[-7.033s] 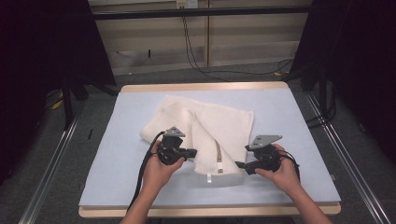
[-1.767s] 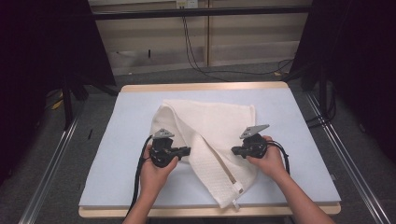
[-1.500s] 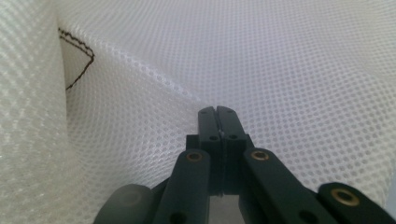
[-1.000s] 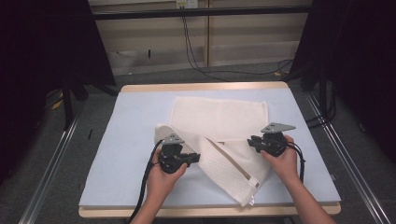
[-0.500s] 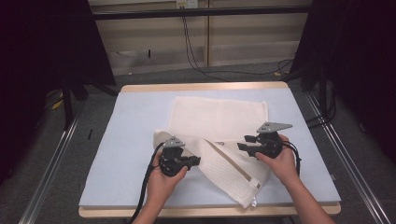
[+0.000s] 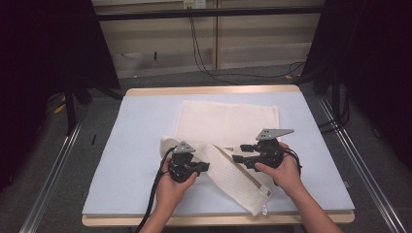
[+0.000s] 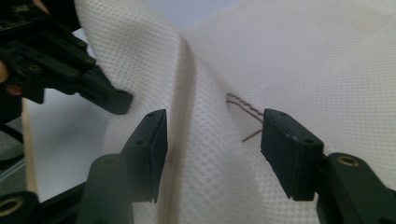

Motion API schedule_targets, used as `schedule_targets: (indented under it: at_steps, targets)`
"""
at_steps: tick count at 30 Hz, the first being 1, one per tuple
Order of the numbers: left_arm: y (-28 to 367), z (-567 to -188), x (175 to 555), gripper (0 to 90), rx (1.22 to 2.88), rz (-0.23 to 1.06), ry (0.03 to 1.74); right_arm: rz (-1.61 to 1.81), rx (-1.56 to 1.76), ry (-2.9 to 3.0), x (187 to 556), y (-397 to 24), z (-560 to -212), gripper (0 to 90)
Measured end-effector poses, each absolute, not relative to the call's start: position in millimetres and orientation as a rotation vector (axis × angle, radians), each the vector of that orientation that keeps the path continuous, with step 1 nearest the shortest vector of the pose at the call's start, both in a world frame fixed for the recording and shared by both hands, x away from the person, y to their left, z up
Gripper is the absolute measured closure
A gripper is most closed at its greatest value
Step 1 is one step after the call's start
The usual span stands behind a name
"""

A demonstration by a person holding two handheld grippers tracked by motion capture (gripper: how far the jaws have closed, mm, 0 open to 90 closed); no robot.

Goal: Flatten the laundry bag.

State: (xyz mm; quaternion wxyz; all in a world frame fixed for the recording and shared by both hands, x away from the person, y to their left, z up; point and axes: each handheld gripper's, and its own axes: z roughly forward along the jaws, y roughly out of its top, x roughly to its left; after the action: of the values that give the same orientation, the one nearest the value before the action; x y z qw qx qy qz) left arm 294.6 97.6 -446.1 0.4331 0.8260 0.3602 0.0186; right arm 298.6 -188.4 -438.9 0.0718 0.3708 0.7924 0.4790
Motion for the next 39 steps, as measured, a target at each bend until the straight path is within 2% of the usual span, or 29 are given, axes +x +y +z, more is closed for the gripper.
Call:
schedule_targets:
  at_steps: [5, 7, 14, 16, 23, 30, 36, 39]
  targets:
    - [96.6, -447.5, 295.4, 87.0, 2.058, 0.056, 0.896, 1.412, 1.074, 2.459, 296.2, -171.4, -445.2, 37.5]
    - [97.8, -448.1, 296.0, 86.3, 2.057, 0.054, 0.898, 1.355, 1.061, 2.481, 296.8, -166.6, -449.4, 42.3]
    - [103.3, -447.9, 296.3, 76.6, 2.073, 0.078, 0.911, 1.285, 1.059, 2.508, 296.1, -166.9, -456.3, 75.2]
    - [107.5, -446.9, 296.5, 71.8, 2.091, 0.113, 0.906, 1.264, 1.066, 2.499, 296.3, -168.8, -456.1, 79.9]
    - [134.7, -441.9, 299.1, 67.1, 2.040, 0.117, 0.979, 1.270, 1.081, 2.482, 297.3, -171.9, -456.1, 81.8]
    - [158.8, -446.4, 304.0, 77.3, 2.027, 0.128, 1.029, 1.304, 1.087, 2.489, 298.5, -175.2, -455.7, 81.8]
    - [181.8, -444.4, 309.1, 77.3, 1.990, 0.132, 1.090, 1.326, 1.074, 2.496, 298.0, -177.1, -454.7, 81.7]
    - [193.9, -443.6, 311.7, 73.5, 1.981, 0.144, 1.121, 1.341, 1.072, 2.497, 296.9, -178.4, -454.1, 81.7]
